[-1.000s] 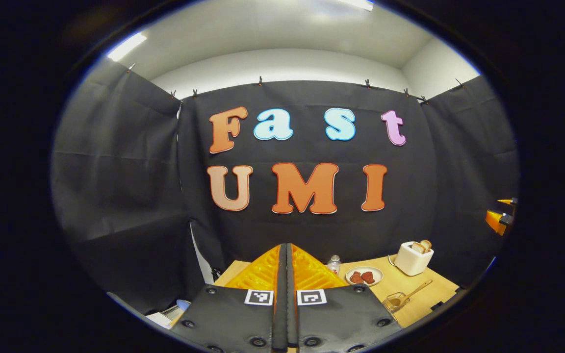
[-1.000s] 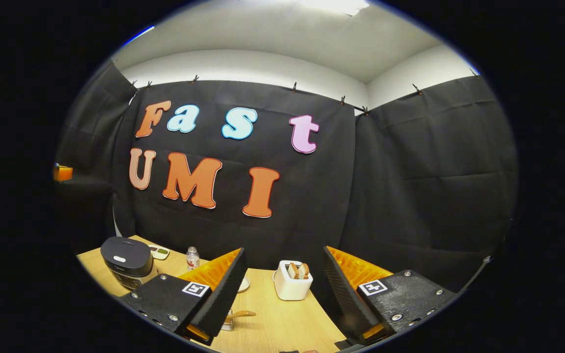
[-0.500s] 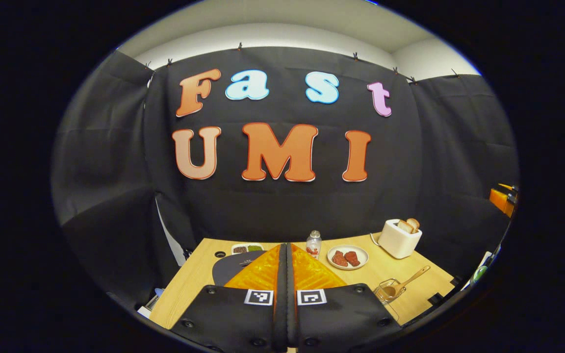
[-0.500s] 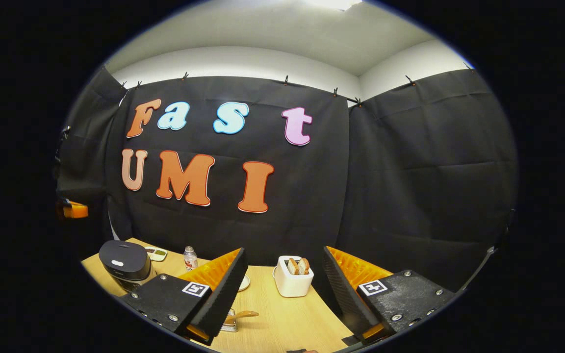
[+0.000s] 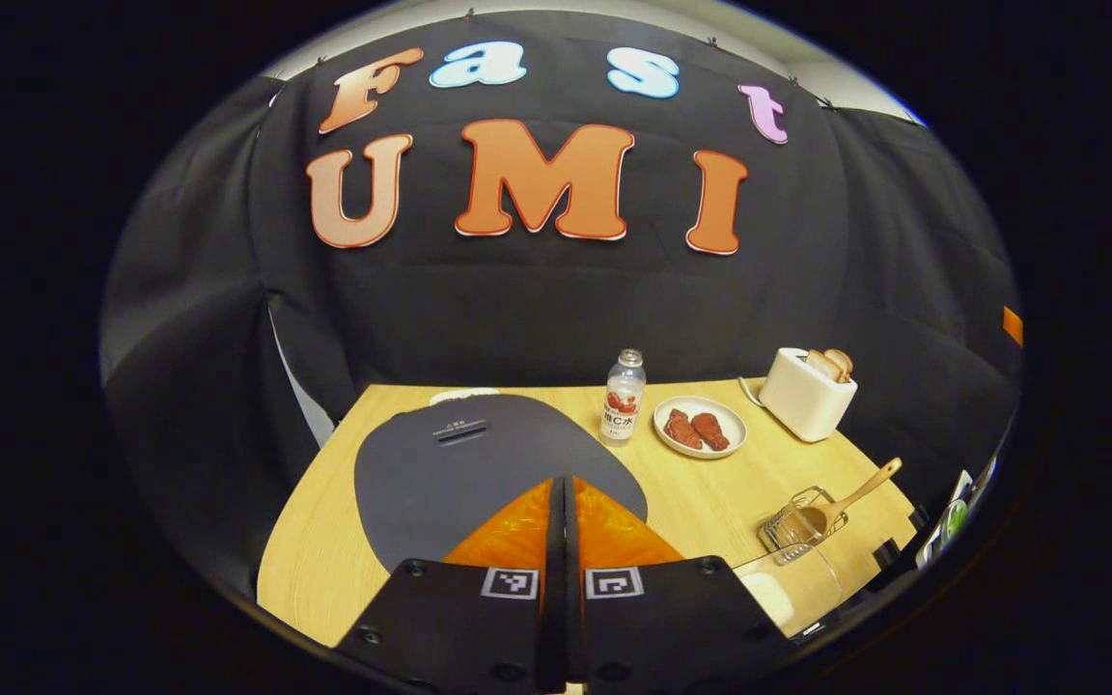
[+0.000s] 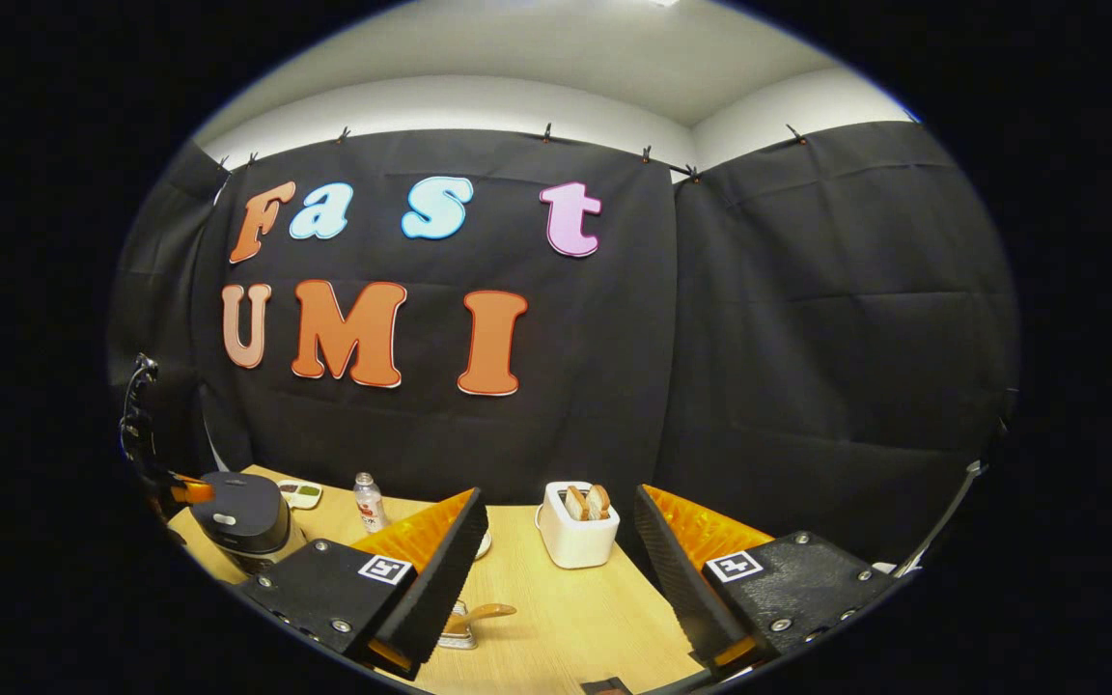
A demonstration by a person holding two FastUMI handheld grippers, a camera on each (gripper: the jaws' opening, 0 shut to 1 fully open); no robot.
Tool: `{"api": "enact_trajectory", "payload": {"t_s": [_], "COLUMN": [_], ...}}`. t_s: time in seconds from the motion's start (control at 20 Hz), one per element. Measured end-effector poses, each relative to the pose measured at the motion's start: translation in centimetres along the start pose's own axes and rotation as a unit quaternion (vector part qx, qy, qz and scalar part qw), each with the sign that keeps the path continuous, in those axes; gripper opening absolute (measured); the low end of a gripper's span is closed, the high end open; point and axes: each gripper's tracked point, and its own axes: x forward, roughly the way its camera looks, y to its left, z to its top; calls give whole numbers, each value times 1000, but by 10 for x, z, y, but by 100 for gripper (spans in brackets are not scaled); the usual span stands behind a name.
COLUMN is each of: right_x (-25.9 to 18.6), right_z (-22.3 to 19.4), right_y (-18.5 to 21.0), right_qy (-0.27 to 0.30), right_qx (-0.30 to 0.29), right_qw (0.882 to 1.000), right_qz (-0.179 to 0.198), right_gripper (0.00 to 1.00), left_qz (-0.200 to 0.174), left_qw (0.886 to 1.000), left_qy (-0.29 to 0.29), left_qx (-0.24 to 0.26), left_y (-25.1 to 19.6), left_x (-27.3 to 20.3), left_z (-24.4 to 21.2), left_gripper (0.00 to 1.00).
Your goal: Close the left gripper, press the button to open the rice cooker; take a wooden spoon from the chopstick holder with the right hand, scoop a spoonful of rice and pour it into the rice cooker, then put the wooden spoon back into the chopstick holder.
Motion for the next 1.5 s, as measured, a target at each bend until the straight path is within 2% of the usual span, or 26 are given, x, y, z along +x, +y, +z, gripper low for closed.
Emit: {"api": "enact_trajectory", "payload": {"t_s": [0.35,0.4,0.45,0.5,0.55,0.6,0.7,0.85,1.1,1.2,1.3,1.35,1.4,1.45,1.5], "right_x": [5,6,7,7,8,9,8,3,-11,-17,-23,-24,-25,-26,-26], "right_z": [-15,-15,-15,-15,-15,-16,-16,-16,-10,-7,-3,-1,-1,-2,-2], "right_y": [3,3,2,1,1,1,5,7,4,0,-3,-3,-3,-4,-4], "right_qy": [19,20,20,20,20,21,24,22,13,7,-4,-9,-13,-16,-18], "right_qx": [4,4,4,6,8,11,17,21,24,23,23,24,23,23,23], "right_qw": [1000,1000,1000,1000,1000,1000,1000,1000,1000,1000,1000,1000,1000,1000,1000], "right_qz": [-8,-8,-9,-10,-11,-9,-5,-1,-4,-7,-9,-9,-8,-9,-8], "right_gripper": [95,95,95,95,97,95,95,95,97,97,95,95,95,98,95], "left_qz": [1,0,-2,-4,-8,-18,-26,-28,-8,-3,4,10,14,17,21], "left_qw": [999,999,998,999,997,996,995,995,997,999,1000,1000,999,999,997], "left_qy": [32,45,60,51,77,89,99,90,78,48,2,-16,-33,-49,-67], "left_qx": [6,1,-8,-15,-18,-17,-9,-28,-11,-19,-14,-10,-9,-12,-17], "left_y": [5,7,6,7,7,6,6,5,8,5,12,17,22,26,33], "left_x": [20,22,18,23,23,21,23,22,18,4,-9,-18,-28,-38,-48], "left_z": [-28,-40,-44,-38,-51,-51,-52,-48,-37,-14,22,37,53,68,82], "left_gripper": [4,0,4,5,0,5,5,5,5,5,0,4,4,0,0]}}
